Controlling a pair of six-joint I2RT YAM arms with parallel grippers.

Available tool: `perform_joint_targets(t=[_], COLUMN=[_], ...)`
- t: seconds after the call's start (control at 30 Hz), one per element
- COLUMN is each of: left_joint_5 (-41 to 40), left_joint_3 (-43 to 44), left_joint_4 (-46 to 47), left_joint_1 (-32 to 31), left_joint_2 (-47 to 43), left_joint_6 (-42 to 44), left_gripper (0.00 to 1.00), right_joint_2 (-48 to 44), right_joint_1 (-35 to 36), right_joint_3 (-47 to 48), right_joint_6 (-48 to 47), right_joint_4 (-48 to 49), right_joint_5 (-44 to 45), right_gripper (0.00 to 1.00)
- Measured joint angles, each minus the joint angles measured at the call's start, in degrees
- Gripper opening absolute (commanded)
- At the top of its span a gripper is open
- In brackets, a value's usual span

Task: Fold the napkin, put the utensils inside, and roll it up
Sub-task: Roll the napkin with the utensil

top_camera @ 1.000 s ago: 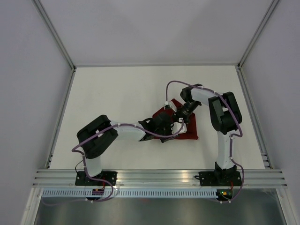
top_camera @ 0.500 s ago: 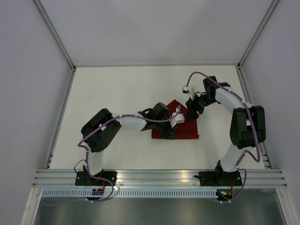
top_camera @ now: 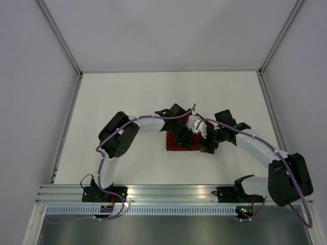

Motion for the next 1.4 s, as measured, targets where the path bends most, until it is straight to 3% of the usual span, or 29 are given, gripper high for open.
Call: perform_joint_targets(t=[0.2, 0.4, 0.5, 0.57, 0.93, 1.4], left_joint_5=[2.7, 5.1, 5.7, 6.1, 5.0, -9.4], left_joint_3=[5.0, 8.2, 8.7, 8.9, 9.0, -2.1], left_joint_4=[-5.4, -8.5, -9.0, -9.1, -9.0, -2.1], left_joint_1=[0.5, 0.8, 1.0, 1.2, 1.6, 4.8], left_joint_2=[3.3, 5.7, 6.3, 6.6, 6.4, -6.0], left_joint_6=[-1.9, -4.1, -5.3, -6.1, -11.1, -16.6], left_gripper=[0.10, 0.14, 0.26, 0.33, 0.42, 0.44], right_joint_2=[-3.0, -1.7, -0.3, 0.3, 2.9, 8.1], right_joint_1=[9.1, 13.5, 14.6, 14.9, 14.9, 12.3], right_joint_3=[-7.5, -9.6, -9.8, -10.1, -10.4, -5.6], right_joint_6=[1.2, 1.8, 2.2, 2.2, 2.2, 0.7], right_joint_4=[10.6, 17.2, 19.4, 20.1, 21.8, 18.4], right_joint_5=[6.8, 11.3, 12.8, 13.2, 14.3, 8.5], right_gripper=[0.69, 0.66, 0.60, 0.56, 0.25, 0.20])
